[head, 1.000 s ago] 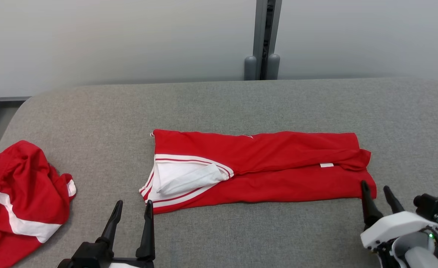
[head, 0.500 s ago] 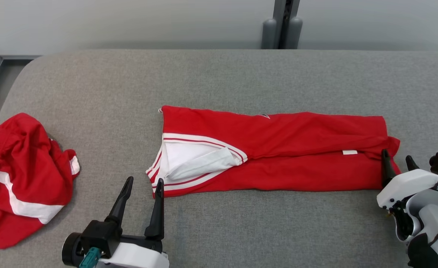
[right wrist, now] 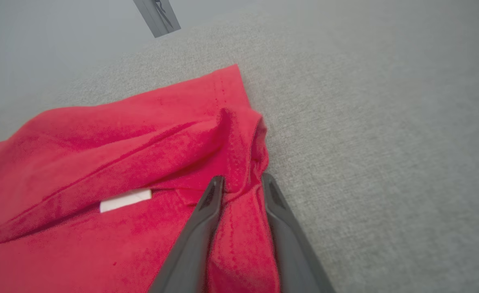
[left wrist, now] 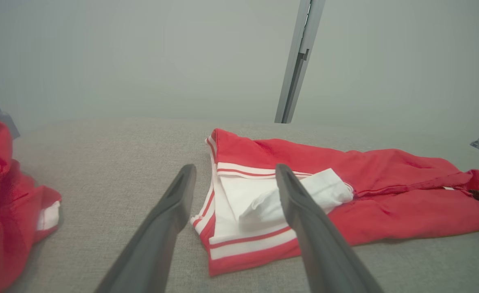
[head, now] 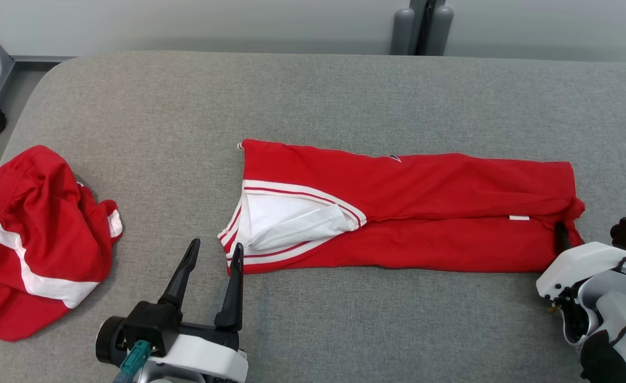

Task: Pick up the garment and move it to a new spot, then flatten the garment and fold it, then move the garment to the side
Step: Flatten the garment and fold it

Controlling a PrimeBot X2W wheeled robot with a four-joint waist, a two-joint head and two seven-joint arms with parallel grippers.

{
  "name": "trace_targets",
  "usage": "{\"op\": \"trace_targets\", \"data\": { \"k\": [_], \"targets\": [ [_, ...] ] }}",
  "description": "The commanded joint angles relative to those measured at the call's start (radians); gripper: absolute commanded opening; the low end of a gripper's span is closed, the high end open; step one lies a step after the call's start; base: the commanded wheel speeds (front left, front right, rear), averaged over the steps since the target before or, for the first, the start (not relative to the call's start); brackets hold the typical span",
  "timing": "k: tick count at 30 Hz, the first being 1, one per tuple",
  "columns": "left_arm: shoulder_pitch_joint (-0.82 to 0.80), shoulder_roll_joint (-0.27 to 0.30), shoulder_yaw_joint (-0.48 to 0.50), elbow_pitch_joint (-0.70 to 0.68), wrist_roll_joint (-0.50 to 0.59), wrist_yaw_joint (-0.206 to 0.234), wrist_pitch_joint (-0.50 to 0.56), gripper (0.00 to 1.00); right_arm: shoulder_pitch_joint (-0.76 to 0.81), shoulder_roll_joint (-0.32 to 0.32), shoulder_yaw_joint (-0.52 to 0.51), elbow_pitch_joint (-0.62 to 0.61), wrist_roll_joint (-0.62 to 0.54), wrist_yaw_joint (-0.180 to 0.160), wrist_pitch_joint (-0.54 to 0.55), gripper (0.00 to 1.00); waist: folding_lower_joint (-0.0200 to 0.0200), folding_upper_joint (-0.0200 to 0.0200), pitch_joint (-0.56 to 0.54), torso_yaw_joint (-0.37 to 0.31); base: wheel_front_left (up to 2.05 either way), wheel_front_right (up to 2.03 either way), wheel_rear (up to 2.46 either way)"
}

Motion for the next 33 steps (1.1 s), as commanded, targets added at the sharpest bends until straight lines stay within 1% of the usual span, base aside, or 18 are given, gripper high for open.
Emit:
{"op": "trace_targets", "data": {
  "k": [1, 8, 16, 20, 26, 33],
  "targets": [
    [-0.009, 0.004, 0.005, 0.002, 0.007, 0.001, -0.005, 1.00, 0.020, -0.004, 0.008, 0.012, 0.004, -0.001, 0.011, 0.00, 0.0000, 0.0000, -0.001, 0.000, 0.00, 0.00, 0.00],
    [0.004, 0.003, 0.005, 0.002, 0.007, 0.001, -0.005, 1.00, 0.018, -0.062, 0.031, -0.045, 0.035, -0.001, 0.001, 0.00, 0.0000, 0.0000, -0.019, -0.004, 0.00, 0.00, 0.00],
    [0.009, 0.004, 0.013, -0.006, 0.014, 0.003, -0.005, 1.00, 0.042, -0.187, 0.030, -0.140, 0.068, -0.001, -0.001, 0.00, 0.0000, 0.0000, -0.027, -0.021, 0.00, 0.00, 0.00],
    [0.003, 0.004, 0.012, -0.007, 0.014, 0.003, -0.005, 1.00, 0.043, -0.234, 0.036, -0.175, 0.059, -0.001, -0.001, 0.00, 0.0000, 0.0000, -0.026, -0.030, 0.00, 0.00, 0.00],
    [-0.002, 0.003, 0.009, -0.005, 0.007, 0.003, -0.005, 1.00, 0.070, -0.238, 0.103, -0.284, 0.056, 0.000, -0.001, 0.00, 0.0000, 0.0000, -0.032, -0.033, 0.00, 0.00, 0.00],
    [0.008, 0.003, 0.006, -0.001, 0.000, 0.006, -0.005, 1.00, 0.119, -0.220, 0.157, -0.517, 0.063, 0.000, -0.001, 0.00, 0.0000, 0.0000, -0.048, -0.018, 0.00, 0.00, 0.00]
  ]
}}
